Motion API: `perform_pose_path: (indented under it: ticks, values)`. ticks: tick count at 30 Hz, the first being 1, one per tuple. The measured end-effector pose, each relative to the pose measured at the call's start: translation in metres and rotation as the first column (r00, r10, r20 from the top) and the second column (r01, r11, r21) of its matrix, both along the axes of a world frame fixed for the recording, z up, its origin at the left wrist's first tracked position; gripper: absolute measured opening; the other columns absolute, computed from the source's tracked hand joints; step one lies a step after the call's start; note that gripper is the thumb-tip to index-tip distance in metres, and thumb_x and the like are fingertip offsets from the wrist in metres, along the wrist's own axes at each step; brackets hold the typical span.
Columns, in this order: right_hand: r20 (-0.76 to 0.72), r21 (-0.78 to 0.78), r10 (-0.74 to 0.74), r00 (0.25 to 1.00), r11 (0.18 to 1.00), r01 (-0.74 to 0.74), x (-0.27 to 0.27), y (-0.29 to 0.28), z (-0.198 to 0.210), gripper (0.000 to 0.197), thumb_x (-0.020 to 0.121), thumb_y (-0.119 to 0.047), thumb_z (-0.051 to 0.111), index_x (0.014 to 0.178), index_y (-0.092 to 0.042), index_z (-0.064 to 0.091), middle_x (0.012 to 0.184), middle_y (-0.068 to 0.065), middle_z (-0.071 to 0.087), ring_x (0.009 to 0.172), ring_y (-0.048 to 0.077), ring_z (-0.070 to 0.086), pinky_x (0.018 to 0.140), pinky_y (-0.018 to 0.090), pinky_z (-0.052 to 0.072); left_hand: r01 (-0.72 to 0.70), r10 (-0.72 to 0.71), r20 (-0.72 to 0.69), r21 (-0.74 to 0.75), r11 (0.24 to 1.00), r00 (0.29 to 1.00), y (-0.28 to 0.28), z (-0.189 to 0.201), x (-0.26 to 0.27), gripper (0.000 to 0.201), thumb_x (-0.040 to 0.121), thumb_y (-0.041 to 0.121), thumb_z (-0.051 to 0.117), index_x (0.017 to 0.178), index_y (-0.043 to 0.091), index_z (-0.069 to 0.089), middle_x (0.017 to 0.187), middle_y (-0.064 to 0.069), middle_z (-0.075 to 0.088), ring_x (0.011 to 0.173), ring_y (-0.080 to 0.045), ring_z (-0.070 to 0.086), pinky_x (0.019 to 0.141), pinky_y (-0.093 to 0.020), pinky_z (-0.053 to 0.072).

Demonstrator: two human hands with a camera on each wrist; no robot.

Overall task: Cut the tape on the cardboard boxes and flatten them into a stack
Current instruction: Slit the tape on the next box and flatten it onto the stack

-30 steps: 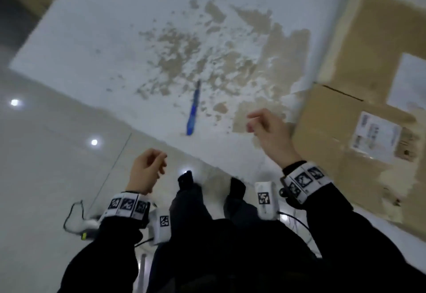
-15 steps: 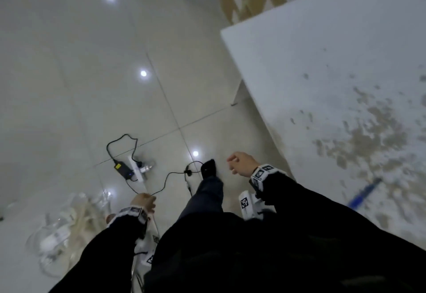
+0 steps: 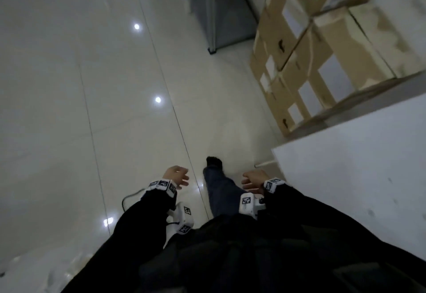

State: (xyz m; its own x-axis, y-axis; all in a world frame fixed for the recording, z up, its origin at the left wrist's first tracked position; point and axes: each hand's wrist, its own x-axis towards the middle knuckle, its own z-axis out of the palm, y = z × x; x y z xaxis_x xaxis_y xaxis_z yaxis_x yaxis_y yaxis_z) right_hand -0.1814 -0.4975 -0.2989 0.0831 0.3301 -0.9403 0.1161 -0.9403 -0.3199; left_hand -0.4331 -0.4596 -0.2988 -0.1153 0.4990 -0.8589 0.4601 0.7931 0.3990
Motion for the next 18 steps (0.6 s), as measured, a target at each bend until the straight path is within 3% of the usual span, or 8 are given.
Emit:
perform_pose_path:
  ticks: [3,6,9,11,12,13,16,18]
  values:
    - [-0.019,0.114,0.047,0.999,0.993,-0.044,-0.01,0.087,0.02,0.017,0.099,-0.01,0.039,0.086,-0.007,0.049,0.07,0.008,0.05,0.057,0.017,0.049,0.051,0.023,0.037,-0.056,0.055,-0.07,-0.005,0.998,0.996,0.073,0.013,-0.02,0.01,0.098,0.015,0.048,0.099,0.006,0.052,0.071,-0.007,0.057,0.056,-0.019,0.055,0.053,-0.024,0.034]
    - [0.027,0.245,0.092,0.995,0.965,-0.096,-0.018,0.166,0.036,0.009,0.097,-0.015,0.044,0.097,-0.009,0.051,0.069,0.004,0.055,0.055,0.015,0.051,0.047,0.02,0.037,-0.051,0.047,-0.077,-0.044,0.998,0.996,0.149,0.025,-0.04,0.012,0.099,0.016,0.048,0.101,0.005,0.052,0.072,-0.008,0.057,0.059,-0.021,0.055,0.056,-0.024,0.033]
    - [0.118,0.315,0.261,0.958,0.905,-0.286,-0.015,0.226,0.044,0.008,0.094,-0.016,0.048,0.092,-0.013,0.055,0.07,0.0,0.058,0.063,0.019,0.057,0.057,0.028,0.048,-0.068,0.061,-0.129,-0.051,0.996,0.99,0.221,0.033,-0.05,0.013,0.099,0.016,0.047,0.103,0.005,0.053,0.074,-0.009,0.058,0.061,-0.022,0.054,0.059,-0.026,0.034]
    - [0.177,0.325,0.345,0.922,0.864,-0.385,-0.008,0.265,0.04,0.009,0.093,-0.014,0.048,0.091,-0.013,0.056,0.077,0.003,0.061,0.076,0.022,0.058,0.077,0.035,0.051,-0.122,0.113,-0.128,-0.064,0.99,0.985,0.272,0.03,-0.055,0.014,0.099,0.016,0.047,0.104,0.004,0.054,0.075,-0.011,0.058,0.063,-0.024,0.055,0.064,-0.029,0.037]
    - [0.191,0.316,0.366,0.911,0.856,-0.41,-0.002,0.283,0.038,0.011,0.094,-0.014,0.047,0.094,-0.011,0.057,0.084,0.007,0.062,0.079,0.022,0.057,0.08,0.034,0.049,-0.132,0.122,-0.131,-0.066,0.989,0.984,0.299,0.026,-0.055,0.015,0.099,0.015,0.048,0.105,0.003,0.055,0.077,-0.012,0.059,0.065,-0.025,0.055,0.069,-0.032,0.038]
    - [0.186,0.304,0.363,0.913,0.862,-0.405,0.006,0.3,0.036,0.012,0.094,-0.014,0.045,0.097,-0.01,0.057,0.088,0.009,0.062,0.078,0.022,0.056,0.076,0.031,0.049,-0.128,0.117,-0.136,-0.074,0.989,0.984,0.326,0.023,-0.053,0.017,0.098,0.015,0.049,0.107,0.002,0.055,0.079,-0.014,0.06,0.067,-0.027,0.056,0.074,-0.034,0.038]
    - [0.09,0.239,0.12,0.989,0.961,-0.138,0.04,0.348,0.023,0.01,0.097,-0.014,0.044,0.101,-0.011,0.053,0.08,0.006,0.058,0.061,0.016,0.054,0.051,0.021,0.04,-0.029,0.016,-0.145,-0.091,0.995,0.989,0.418,0.011,-0.031,0.029,0.099,0.014,0.048,0.12,-0.005,0.056,0.102,-0.021,0.061,0.085,-0.031,0.056,0.08,-0.037,0.037]
    - [0.086,0.172,-0.133,0.987,0.978,0.117,0.073,0.369,0.017,0.013,0.098,-0.013,0.043,0.106,-0.009,0.052,0.074,0.004,0.055,0.059,0.016,0.052,0.052,0.023,0.038,0.068,-0.08,-0.145,-0.085,0.994,0.986,0.481,0.009,-0.004,0.033,0.099,0.014,0.046,0.124,-0.007,0.053,0.108,-0.023,0.059,0.083,-0.03,0.056,0.073,-0.033,0.037]
